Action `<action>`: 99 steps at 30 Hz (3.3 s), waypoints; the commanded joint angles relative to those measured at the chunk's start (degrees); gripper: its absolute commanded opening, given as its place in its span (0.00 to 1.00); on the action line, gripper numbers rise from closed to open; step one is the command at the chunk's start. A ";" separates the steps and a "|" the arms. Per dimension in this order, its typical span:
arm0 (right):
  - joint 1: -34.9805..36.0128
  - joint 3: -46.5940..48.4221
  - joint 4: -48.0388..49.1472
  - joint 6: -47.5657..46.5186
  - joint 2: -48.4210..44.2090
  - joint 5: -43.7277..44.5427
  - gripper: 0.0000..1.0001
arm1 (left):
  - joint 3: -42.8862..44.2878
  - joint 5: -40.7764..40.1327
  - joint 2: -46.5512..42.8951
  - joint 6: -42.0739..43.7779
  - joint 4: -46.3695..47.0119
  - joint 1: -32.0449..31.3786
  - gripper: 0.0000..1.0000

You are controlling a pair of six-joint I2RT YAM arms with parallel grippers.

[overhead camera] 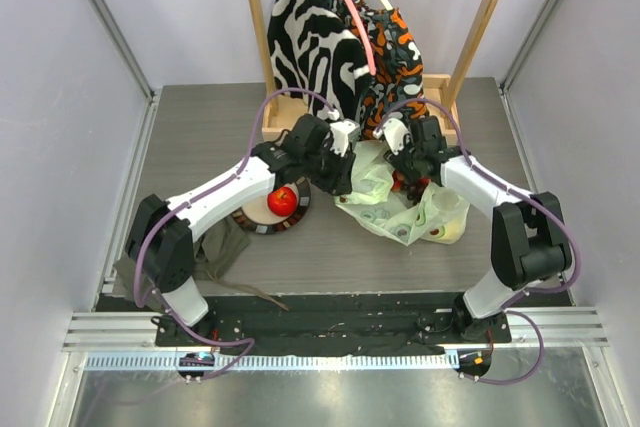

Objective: Take the fake fruits out of the plastic bag
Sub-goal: Take out the fake fruit from the plastic bag, then place the fake fruit on the plate.

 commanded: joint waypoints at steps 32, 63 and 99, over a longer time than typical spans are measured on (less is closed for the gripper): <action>-0.52 10.60 -39.17 -6.67 -35.74 7.08 0.26 | 12.44 -9.63 7.40 1.07 3.94 2.82 0.29; 20.19 53.24 -34.95 7.33 -11.75 -19.37 0.28 | 2.95 -6.37 -27.66 -0.06 -3.10 34.88 0.88; 31.73 51.74 -6.91 9.34 31.58 -7.16 0.24 | -11.48 1.11 -42.70 -6.31 -2.74 50.90 0.86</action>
